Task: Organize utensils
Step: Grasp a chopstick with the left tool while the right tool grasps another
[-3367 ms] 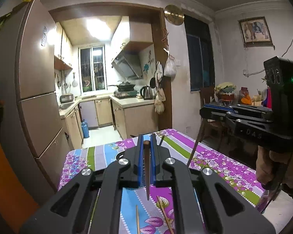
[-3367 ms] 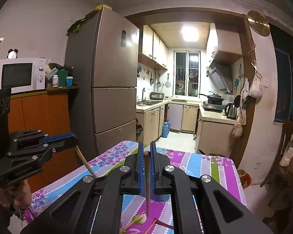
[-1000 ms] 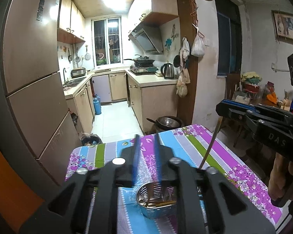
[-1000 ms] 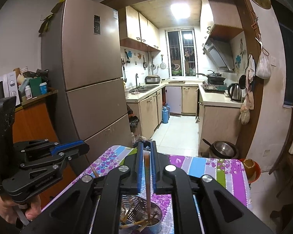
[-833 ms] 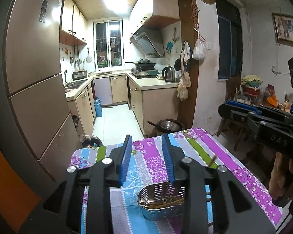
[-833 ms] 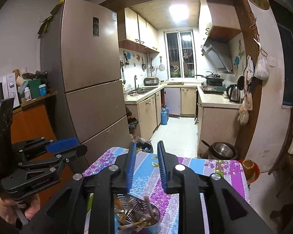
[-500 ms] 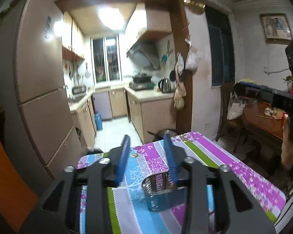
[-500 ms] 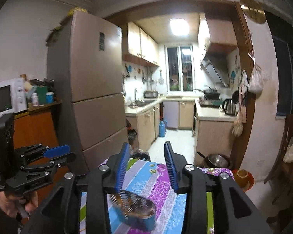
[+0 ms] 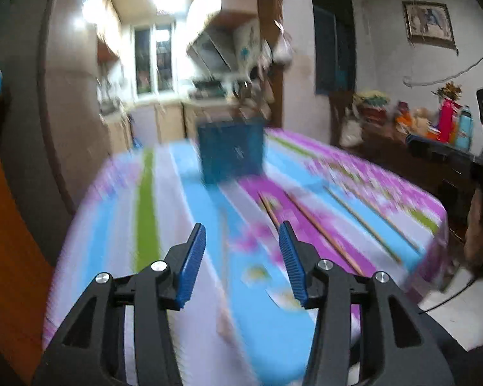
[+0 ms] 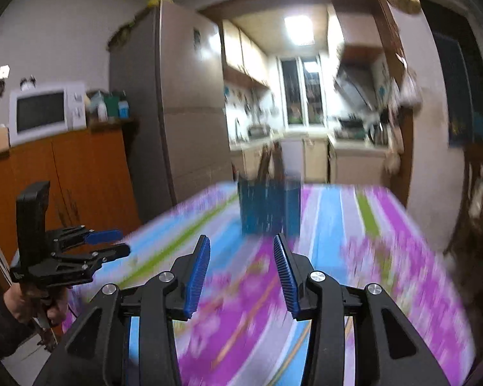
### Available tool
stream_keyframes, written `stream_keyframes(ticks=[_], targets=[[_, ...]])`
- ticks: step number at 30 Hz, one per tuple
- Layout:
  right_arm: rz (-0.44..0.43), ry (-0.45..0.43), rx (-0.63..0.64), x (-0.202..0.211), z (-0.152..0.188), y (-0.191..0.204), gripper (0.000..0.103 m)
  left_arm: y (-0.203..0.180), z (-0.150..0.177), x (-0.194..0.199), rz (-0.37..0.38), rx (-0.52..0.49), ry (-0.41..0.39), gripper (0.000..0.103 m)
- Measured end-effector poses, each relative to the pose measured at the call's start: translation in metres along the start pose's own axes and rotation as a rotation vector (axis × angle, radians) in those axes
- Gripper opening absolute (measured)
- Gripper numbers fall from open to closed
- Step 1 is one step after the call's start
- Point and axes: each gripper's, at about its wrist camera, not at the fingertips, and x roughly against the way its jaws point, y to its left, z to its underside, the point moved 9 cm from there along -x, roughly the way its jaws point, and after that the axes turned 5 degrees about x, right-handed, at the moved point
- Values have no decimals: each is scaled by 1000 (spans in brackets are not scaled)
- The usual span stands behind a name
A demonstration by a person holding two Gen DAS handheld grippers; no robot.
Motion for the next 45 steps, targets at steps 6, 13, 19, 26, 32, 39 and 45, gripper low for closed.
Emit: stream_keyframes(ticks=[6,13,19,26,32,39,45], targets=[[20,111,26,-21,73,41,35,-41,45,-34,61,-14,46,45],[50,152,17,-38,96,43,27,-47,64,-41,65,-16,38,43],[79,145,5,-45,98,39,26,-60,70,-47,72,-36,32,32],[81,149,11,-50,101,43,24,-63,72,-55,65,-47,19,28],[100,155,0,-54,105,42,18,-58,70,-55,60,-22,1,19],[121,148,-9,-56,105,42,18,-56,71,-55,51,-9,-28,18],[141,133,-7,-52,108,42,18,-57,72,-52,37,5,-55,18]])
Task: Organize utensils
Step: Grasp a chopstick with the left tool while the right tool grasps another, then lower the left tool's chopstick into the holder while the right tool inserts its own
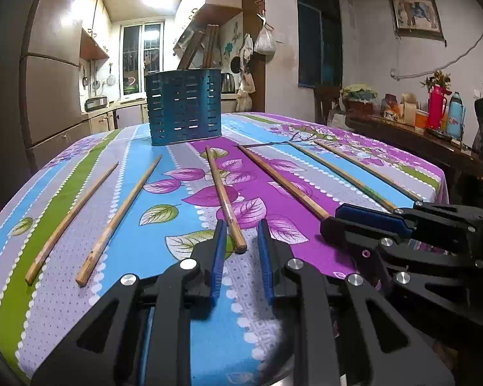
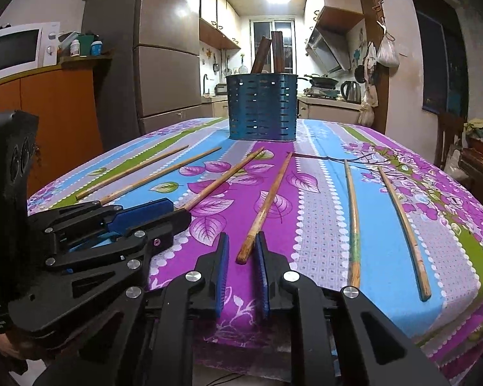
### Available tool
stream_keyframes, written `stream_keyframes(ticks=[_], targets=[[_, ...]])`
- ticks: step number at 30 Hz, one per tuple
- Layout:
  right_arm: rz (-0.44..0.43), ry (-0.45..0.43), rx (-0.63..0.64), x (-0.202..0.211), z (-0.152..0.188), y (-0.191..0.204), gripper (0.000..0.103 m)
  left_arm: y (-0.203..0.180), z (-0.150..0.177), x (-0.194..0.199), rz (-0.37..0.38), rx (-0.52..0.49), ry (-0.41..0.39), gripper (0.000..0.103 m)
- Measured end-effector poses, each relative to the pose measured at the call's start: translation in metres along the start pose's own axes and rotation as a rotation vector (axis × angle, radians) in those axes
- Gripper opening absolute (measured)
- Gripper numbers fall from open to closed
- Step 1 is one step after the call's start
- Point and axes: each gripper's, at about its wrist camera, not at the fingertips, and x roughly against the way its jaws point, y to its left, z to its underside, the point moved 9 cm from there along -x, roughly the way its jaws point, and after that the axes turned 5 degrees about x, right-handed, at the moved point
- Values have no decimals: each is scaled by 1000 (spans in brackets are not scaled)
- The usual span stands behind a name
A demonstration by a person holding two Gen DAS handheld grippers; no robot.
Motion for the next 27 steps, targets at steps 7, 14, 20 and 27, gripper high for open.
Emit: stream_keyframes(ticks=[7,14,20,27], targets=[[13,-15,-17,0,0,-4,11,4,0,3,-14,21,-15,6],[19,-28,-26,1,-2,-5,9,4,-2,6,-25,23,-22,5],[33,-69,-10,19,-18,-11,8,5,-20,22,-28,21,-66,5],[60,-170,46,54,-62,-21,8,5,-71,53,-22,23,-184,5]])
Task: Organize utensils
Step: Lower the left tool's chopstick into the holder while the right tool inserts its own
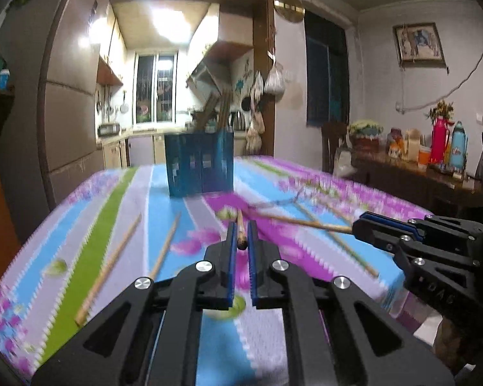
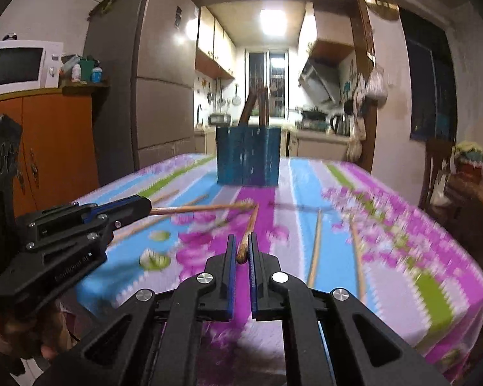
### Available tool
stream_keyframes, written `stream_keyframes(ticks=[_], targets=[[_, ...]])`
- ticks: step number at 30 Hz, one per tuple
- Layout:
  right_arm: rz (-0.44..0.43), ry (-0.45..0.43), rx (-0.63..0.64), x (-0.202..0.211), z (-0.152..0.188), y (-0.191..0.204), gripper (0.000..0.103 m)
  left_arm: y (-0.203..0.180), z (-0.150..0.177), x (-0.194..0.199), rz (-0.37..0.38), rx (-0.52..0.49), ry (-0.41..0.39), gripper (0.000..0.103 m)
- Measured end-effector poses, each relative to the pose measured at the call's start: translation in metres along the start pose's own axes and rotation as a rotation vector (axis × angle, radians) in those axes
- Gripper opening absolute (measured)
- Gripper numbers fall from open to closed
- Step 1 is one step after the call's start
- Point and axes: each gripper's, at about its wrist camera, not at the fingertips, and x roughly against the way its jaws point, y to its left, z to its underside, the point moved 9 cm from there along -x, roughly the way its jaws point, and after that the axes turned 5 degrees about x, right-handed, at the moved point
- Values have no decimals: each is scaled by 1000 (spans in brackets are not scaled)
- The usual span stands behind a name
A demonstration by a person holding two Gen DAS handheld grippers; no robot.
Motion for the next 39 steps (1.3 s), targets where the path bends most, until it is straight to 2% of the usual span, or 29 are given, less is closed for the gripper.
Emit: stream_keyframes(ticks=[5,11,15,23,34,39], targets=[[-16,-76,31,10,-41,-11,7,-2,-41,3,5,-12,-73,5],[-65,-109,26,-1,-86,-32,7,-7,-84,-2,14,-29,-130,5],[-117,-81,3,-23,-109,-48,7,-9,-105,-15,32,-24,-128,5],[-168,-43,7,-53,-150,-65,7,-8,-147,-29,32,-46,-142,5],[-196,-106,44,-48,-231,-76,7,-4,-203,-32,23,-66,-182,5],[-186,-139,19,-49,-272,-99,7,3,-236,-31,8,-71,-202,5]])
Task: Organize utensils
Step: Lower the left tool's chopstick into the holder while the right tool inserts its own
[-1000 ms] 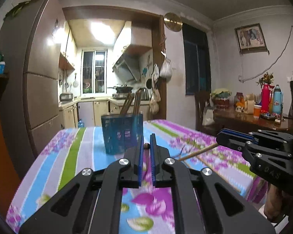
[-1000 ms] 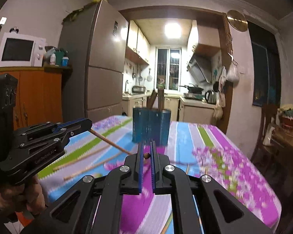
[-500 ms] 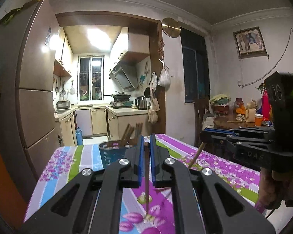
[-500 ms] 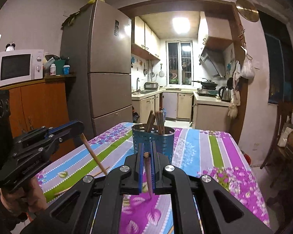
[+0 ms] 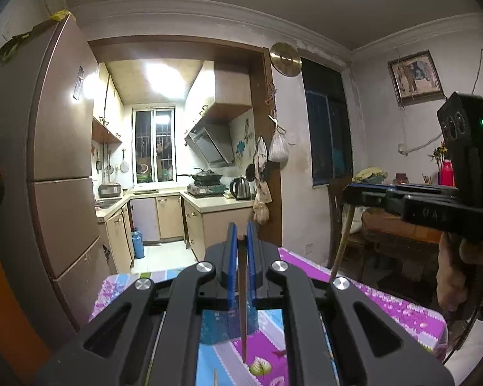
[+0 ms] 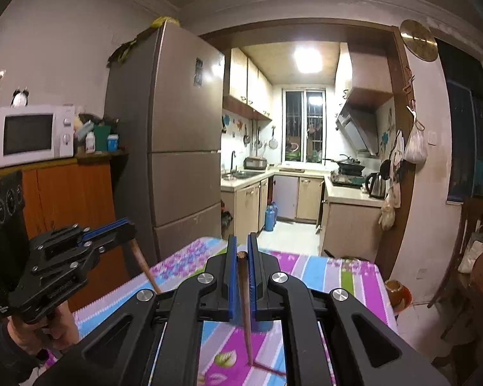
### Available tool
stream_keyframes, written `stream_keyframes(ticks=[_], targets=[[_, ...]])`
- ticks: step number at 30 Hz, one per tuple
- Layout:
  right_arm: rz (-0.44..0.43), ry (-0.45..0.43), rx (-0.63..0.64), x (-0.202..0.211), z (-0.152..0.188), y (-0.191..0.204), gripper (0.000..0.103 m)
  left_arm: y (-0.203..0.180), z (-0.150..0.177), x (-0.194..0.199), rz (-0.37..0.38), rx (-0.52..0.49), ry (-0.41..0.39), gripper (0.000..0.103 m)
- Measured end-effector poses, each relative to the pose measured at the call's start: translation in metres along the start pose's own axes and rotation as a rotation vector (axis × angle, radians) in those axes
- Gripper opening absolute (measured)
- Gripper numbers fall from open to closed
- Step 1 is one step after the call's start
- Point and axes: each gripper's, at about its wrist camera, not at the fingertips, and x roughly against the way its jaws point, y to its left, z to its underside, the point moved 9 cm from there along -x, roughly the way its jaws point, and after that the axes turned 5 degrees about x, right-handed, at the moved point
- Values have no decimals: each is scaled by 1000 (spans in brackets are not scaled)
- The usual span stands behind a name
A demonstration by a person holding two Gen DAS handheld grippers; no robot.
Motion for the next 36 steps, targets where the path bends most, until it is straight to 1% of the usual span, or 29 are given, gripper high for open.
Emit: stream_keyframes(ticks=[7,12,15,20,24,31,36], targets=[[25,-27,-22,-19,-46,-35,8,23,-46,-10,-38,13,-39,5],[22,-40,-14,-36,-71,-45,8,35,-73,-26,-72,11,-58,5],[20,-46,-11,-48,-84,-48,8,39,-82,-38,-82,3,-59,5],[11,-57,-25,-71,-98,-56,8,43,-86,-58,-87,1,-55,5],[0,-56,-38,-95,-101,-59,7,45,-85,-75,-87,5,-47,5],[-12,-33,-62,-135,-93,-63,8,57,-74,-104,-95,10,-19,5],[-18,-13,-70,-155,-81,-62,8,64,-64,-123,-94,27,3,5]])
